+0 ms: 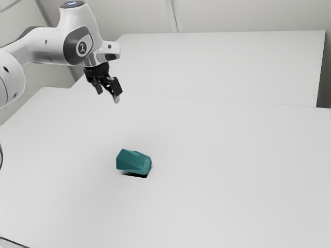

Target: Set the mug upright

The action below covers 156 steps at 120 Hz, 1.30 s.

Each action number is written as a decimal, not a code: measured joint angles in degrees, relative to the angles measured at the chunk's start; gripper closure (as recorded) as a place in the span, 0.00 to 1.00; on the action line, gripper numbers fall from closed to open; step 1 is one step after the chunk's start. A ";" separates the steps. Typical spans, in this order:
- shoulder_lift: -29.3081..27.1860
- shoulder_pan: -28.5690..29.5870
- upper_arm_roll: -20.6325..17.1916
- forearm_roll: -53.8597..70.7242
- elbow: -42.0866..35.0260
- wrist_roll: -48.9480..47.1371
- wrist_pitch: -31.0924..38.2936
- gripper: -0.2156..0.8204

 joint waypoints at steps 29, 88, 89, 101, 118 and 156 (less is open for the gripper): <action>1.15 2.91 0.39 -7.61 -2.00 1.14 3.03 0.21; 8.35 10.07 0.27 -39.59 -12.85 16.37 4.08 0.21; 8.45 10.11 0.27 -39.80 -12.88 16.63 4.06 0.21; 10.32 11.01 0.25 -42.45 -13.03 19.72 3.59 0.21; 12.48 12.21 0.24 -45.97 -13.02 23.99 2.23 0.21; 11.10 12.70 0.24 -49.35 -18.02 30.78 -0.01 0.21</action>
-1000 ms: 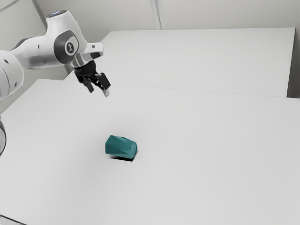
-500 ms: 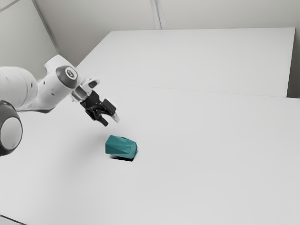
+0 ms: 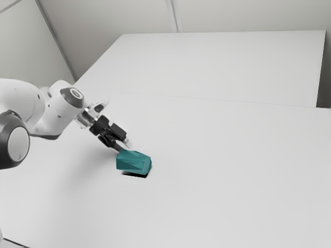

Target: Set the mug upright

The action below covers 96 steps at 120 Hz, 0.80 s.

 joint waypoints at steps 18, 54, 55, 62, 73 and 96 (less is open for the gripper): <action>-0.70 0.00 0.00 -0.71 -2.50 2.10 -0.33 0.21; -0.92 -0.01 -0.05 -3.19 -2.81 5.14 -0.57 0.21; -0.92 -0.01 -0.04 -3.31 -2.81 5.21 -0.57 0.21; -0.91 0.00 -0.07 -4.09 -2.80 5.66 -0.60 0.21; -0.69 0.00 -0.22 -5.59 -2.72 6.31 -0.79 0.21; -0.16 -0.49 -0.67 -9.03 -2.71 7.44 -1.45 0.27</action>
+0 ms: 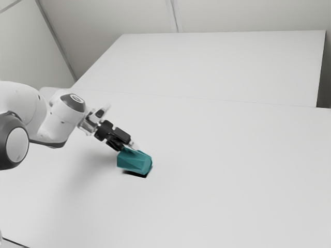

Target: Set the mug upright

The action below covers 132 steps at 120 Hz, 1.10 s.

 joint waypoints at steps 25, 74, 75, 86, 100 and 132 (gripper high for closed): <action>-0.14 -0.20 -0.71 -2.18 -0.11 0.90 -1.05 0.52; -1.55 -1.04 -1.91 -3.98 0.29 1.94 -2.87 0.92; -1.63 -1.12 -1.92 -4.02 0.30 1.96 -2.89 0.92; -2.54 -1.72 -2.00 -4.26 0.33 2.03 -3.06 0.94; -4.20 -2.67 -2.06 -4.15 0.55 2.03 -2.84 0.95; -7.52 -8.26 -2.33 16.05 3.69 -0.78 6.77 0.97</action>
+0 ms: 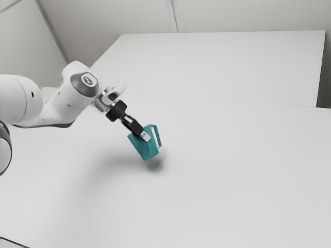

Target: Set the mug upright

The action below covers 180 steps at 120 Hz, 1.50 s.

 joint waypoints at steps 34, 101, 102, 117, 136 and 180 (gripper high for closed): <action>3.43 -11.05 1.51 38.49 2.58 -10.23 15.57 0.97; 6.20 -10.70 2.69 34.65 0.09 -24.15 36.58 0.97; 6.44 -10.67 2.69 34.40 0.10 -24.26 36.66 0.97; 8.60 -10.55 2.68 30.52 0.27 -25.83 37.53 0.97; 9.42 -10.54 2.68 28.45 0.34 -27.39 38.08 0.97; 9.41 -10.90 2.64 27.88 0.94 -28.84 37.37 0.51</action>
